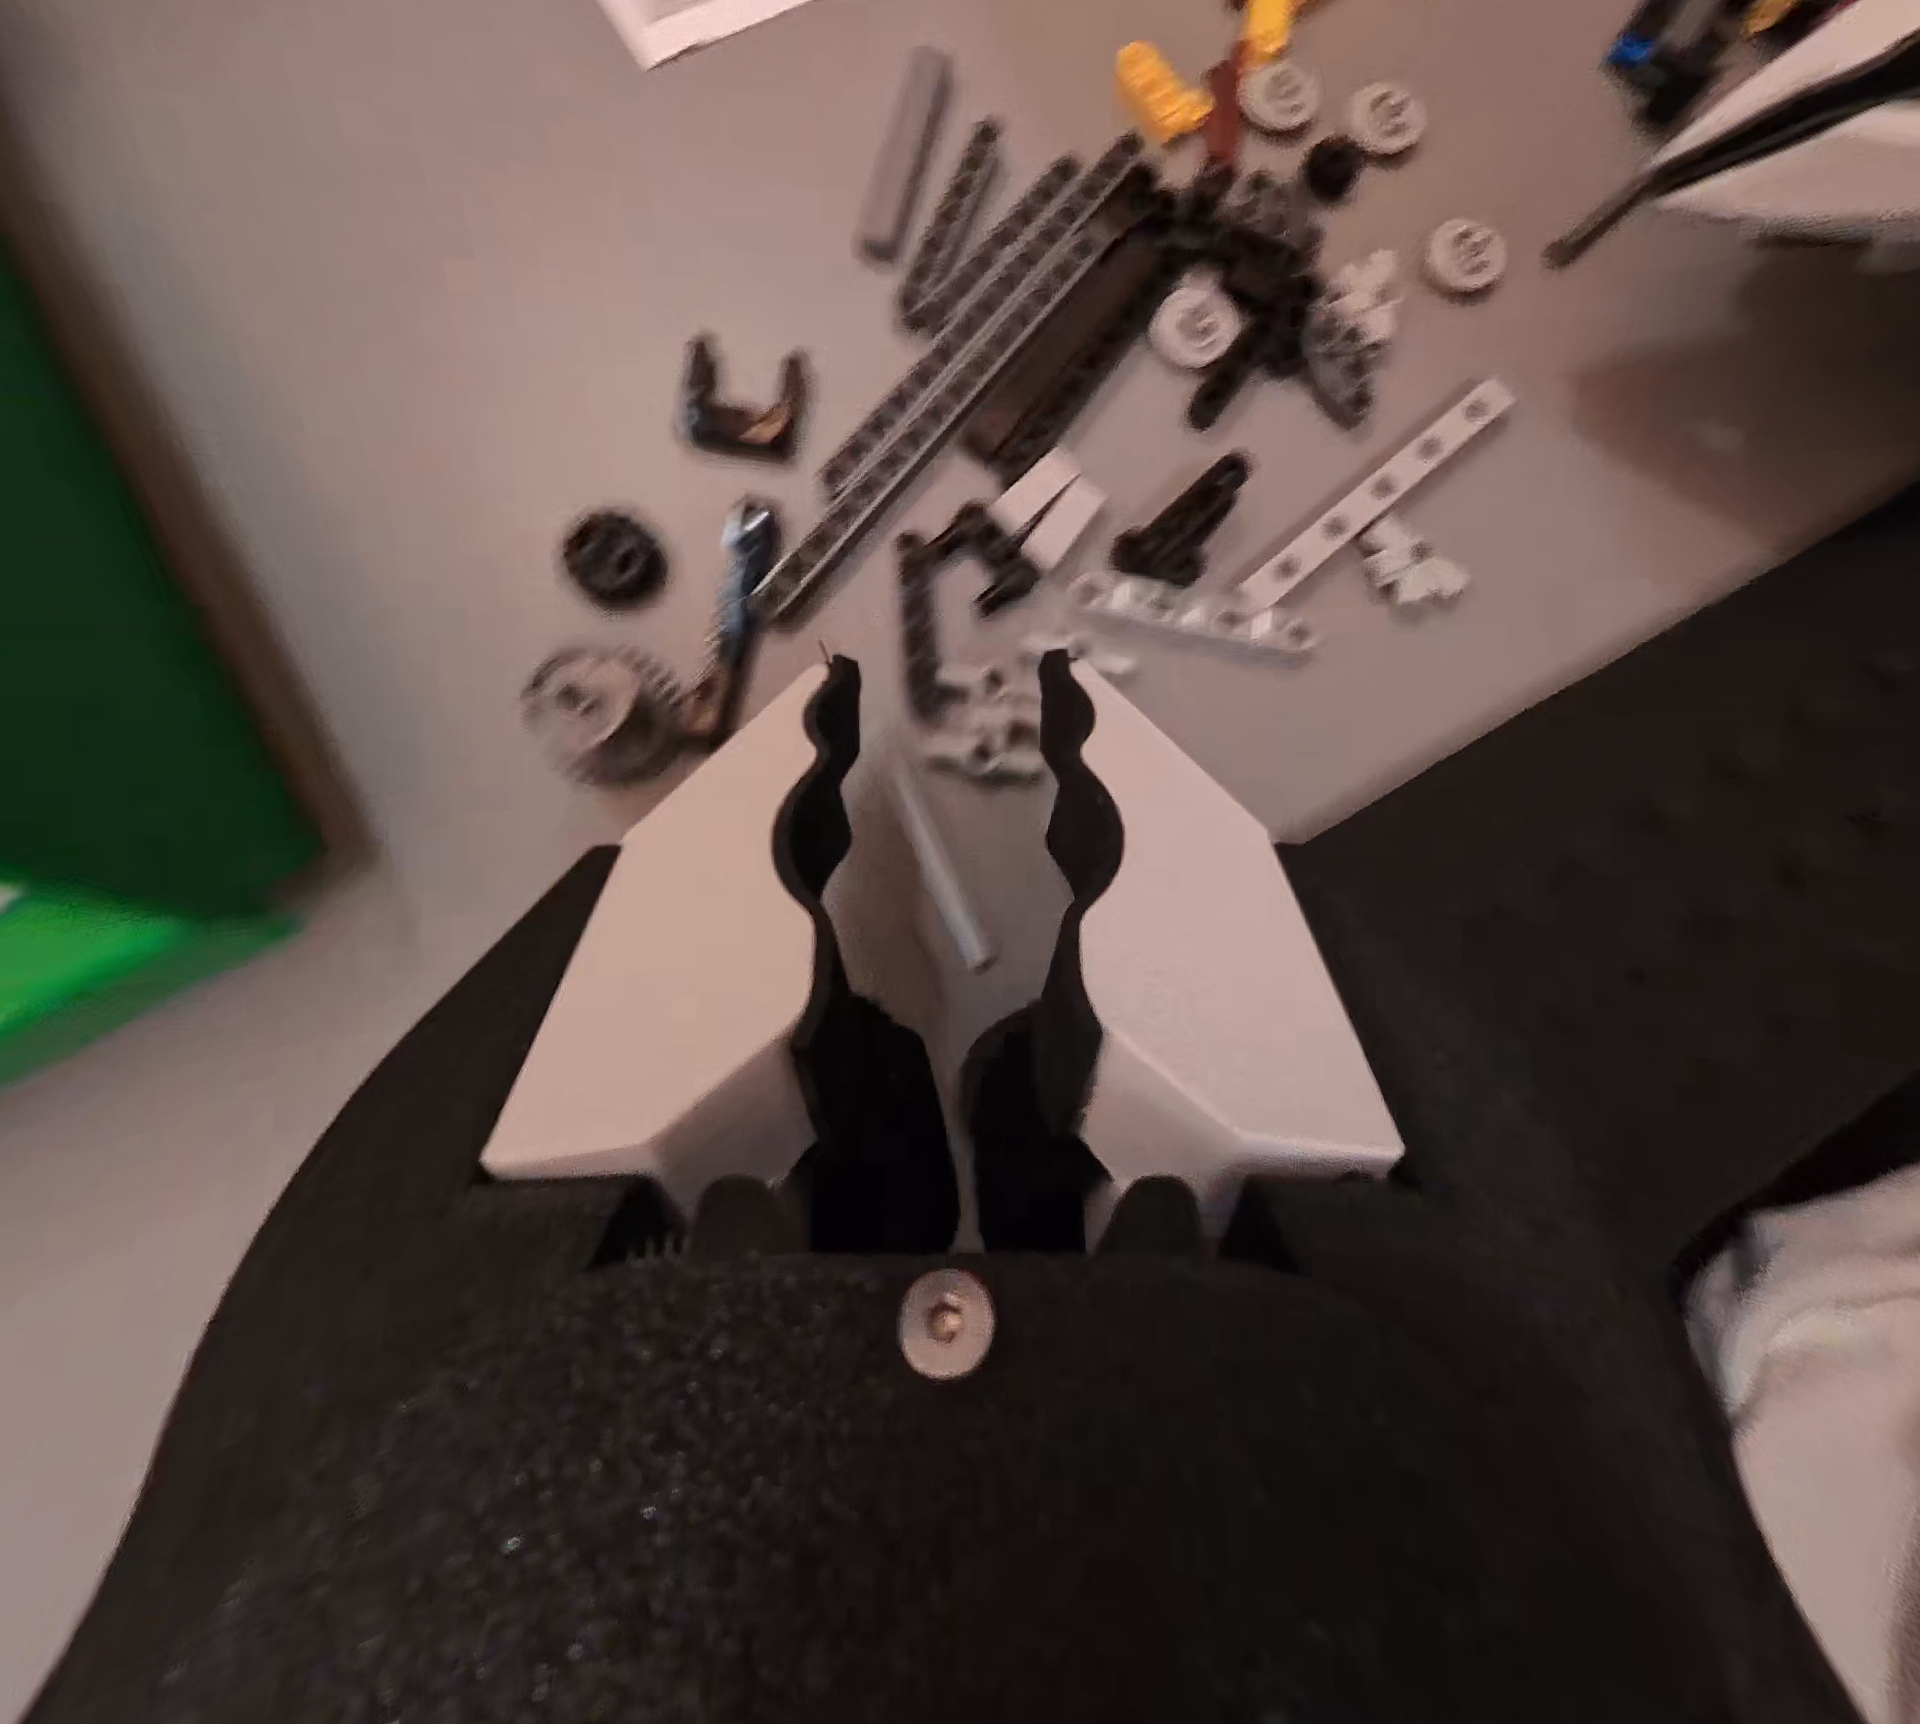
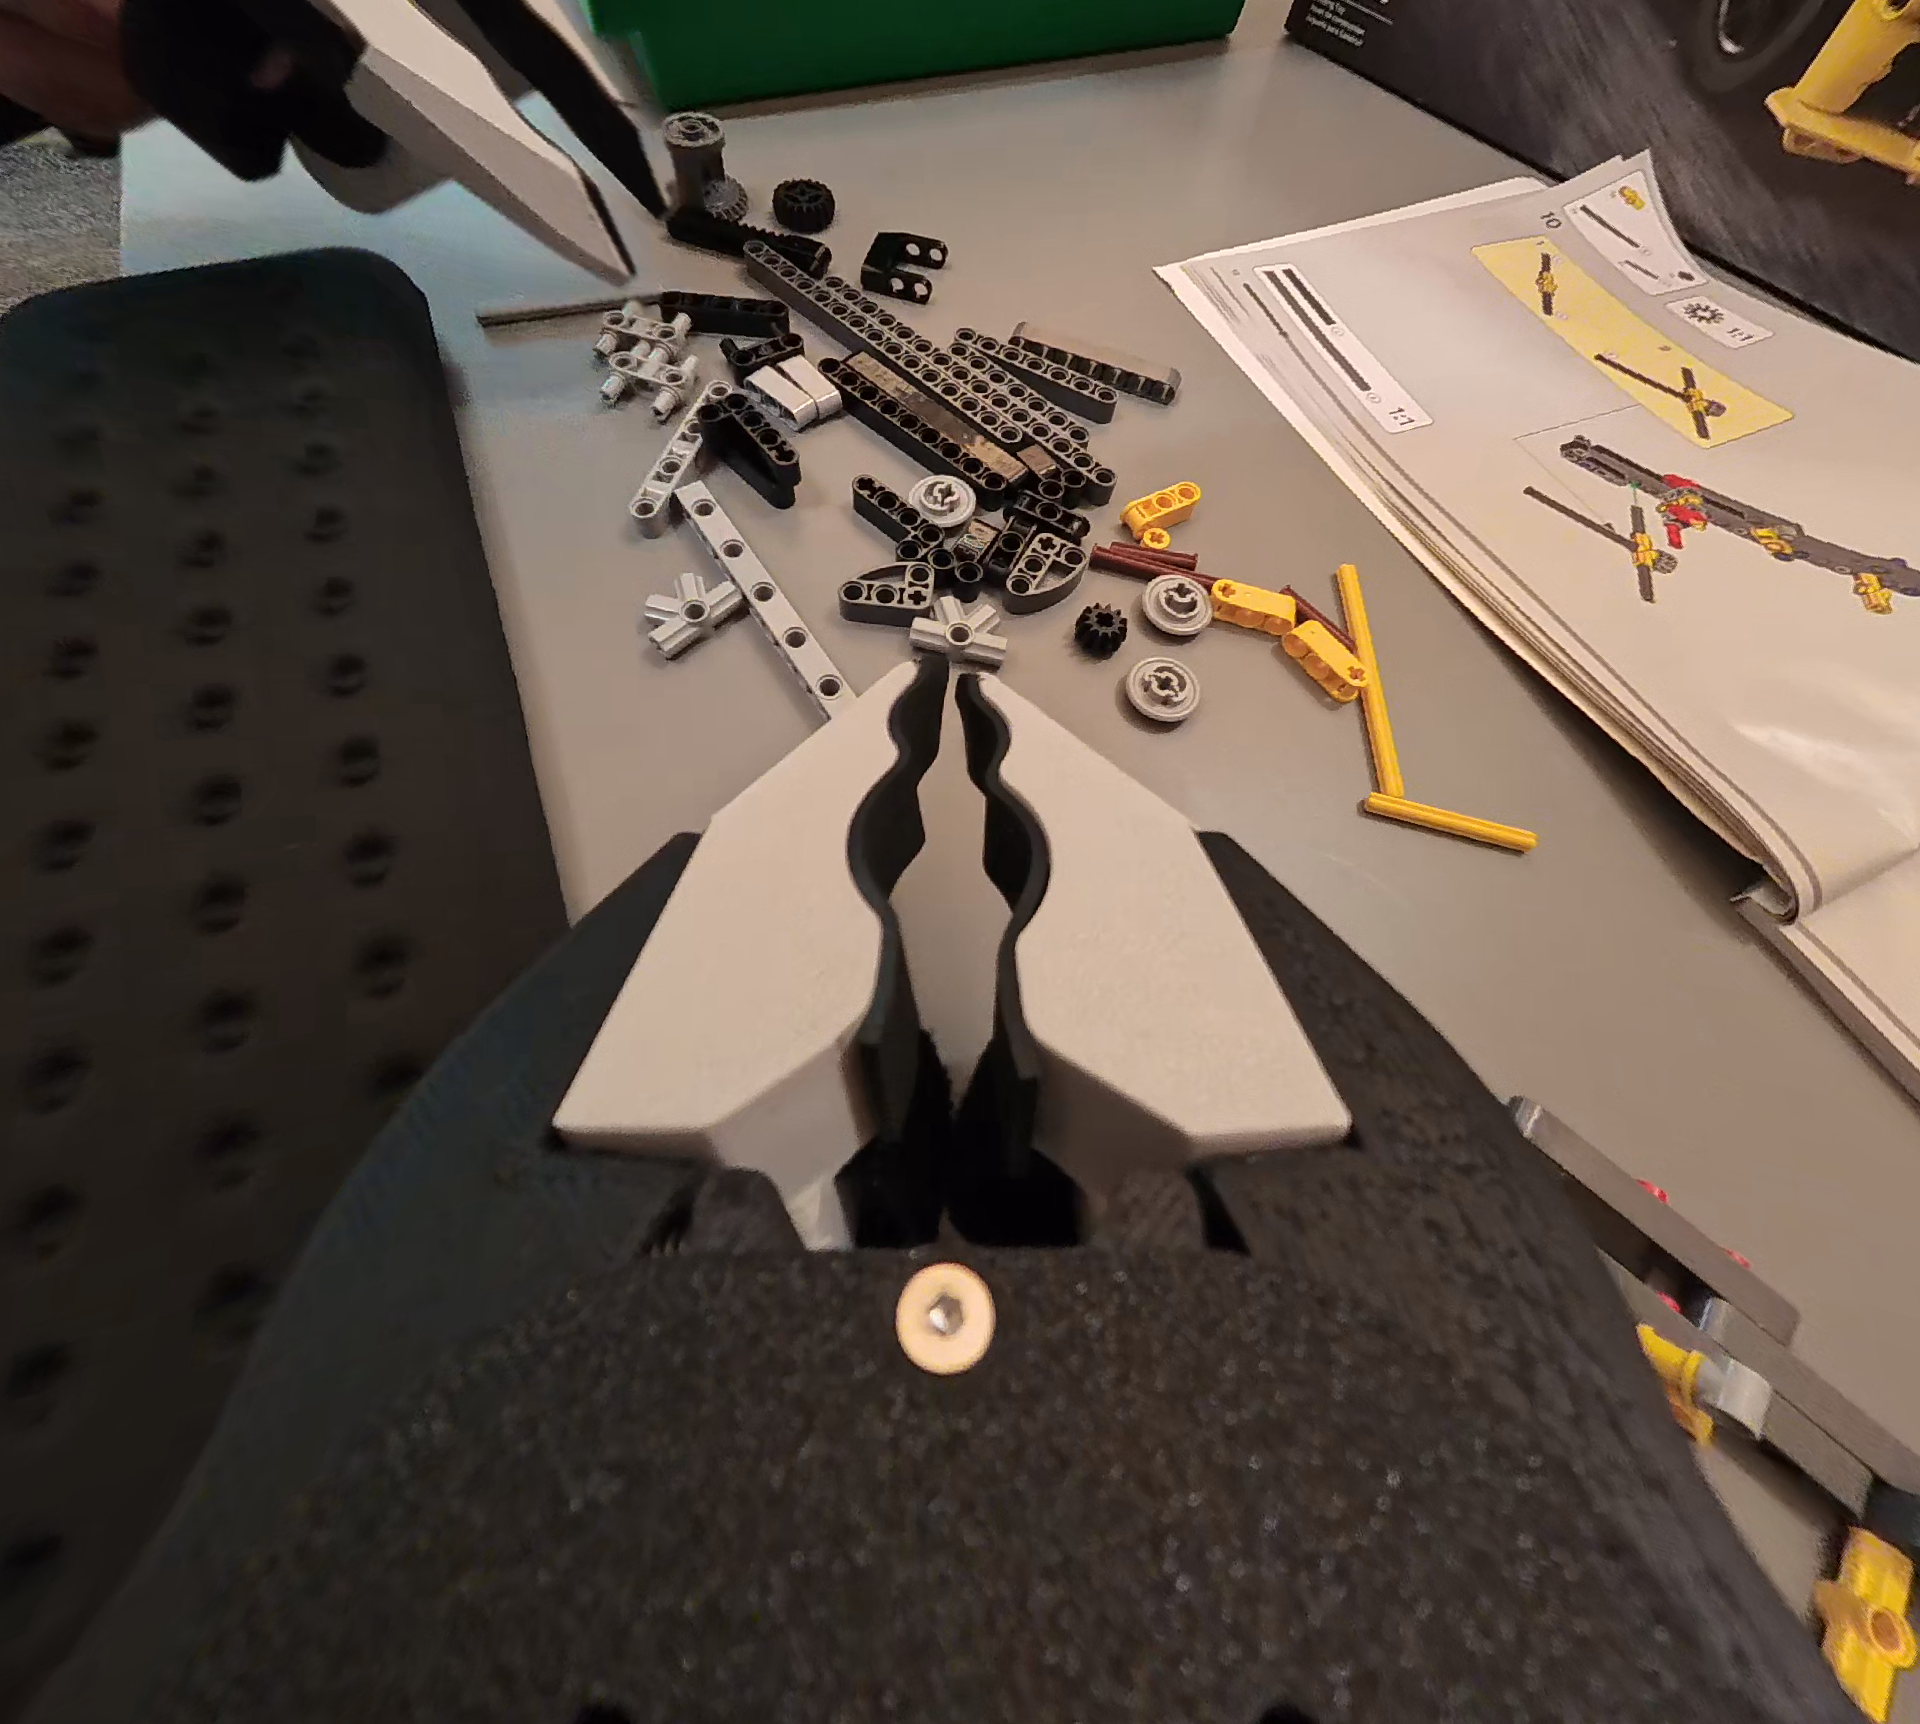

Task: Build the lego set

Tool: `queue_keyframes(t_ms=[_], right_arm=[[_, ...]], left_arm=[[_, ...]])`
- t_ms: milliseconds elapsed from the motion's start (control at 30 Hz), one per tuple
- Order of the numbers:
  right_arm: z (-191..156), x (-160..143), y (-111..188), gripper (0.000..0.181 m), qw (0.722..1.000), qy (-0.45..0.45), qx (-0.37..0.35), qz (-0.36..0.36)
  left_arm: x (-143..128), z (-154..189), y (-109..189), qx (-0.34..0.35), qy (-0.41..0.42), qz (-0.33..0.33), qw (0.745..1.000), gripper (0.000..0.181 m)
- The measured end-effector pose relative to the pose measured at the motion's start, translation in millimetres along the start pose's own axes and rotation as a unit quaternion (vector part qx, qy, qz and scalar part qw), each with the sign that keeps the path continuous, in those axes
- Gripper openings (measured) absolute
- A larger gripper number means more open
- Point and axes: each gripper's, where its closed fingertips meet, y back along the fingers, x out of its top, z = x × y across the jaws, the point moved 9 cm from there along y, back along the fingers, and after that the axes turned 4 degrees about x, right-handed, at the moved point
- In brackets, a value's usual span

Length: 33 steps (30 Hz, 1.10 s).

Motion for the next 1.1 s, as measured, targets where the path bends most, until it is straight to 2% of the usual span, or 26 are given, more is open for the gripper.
queue_keyframes(t_ms=[133, 233, 767, 1100], right_arm=[[-1, 0, -1, 0.003, 1.000, 0.001, 0.003, -0.001], [-1, 0, -3, 0.003, 1.000, 0.004, 0.003, -0.006], [1, -1, -2, 0.003, 1.000, -0.006, 0.004, -0.004], [1, 0, 0, 0.003, 1.000, -0.006, 0.004, 0.002]], left_arm=[[-22, -18, 13, 0.068, 0.008, -0.023, 0.997, 0.032], [-25, -15, 14, 0.072, 0.012, -0.014, 0.997, 0.030], [-17, -34, 19, 0.122, 0.062, 0.023, 0.990, 0.029], [-11, -45, 0, 0.160, 0.075, 0.033, 0.984, 0.029]])
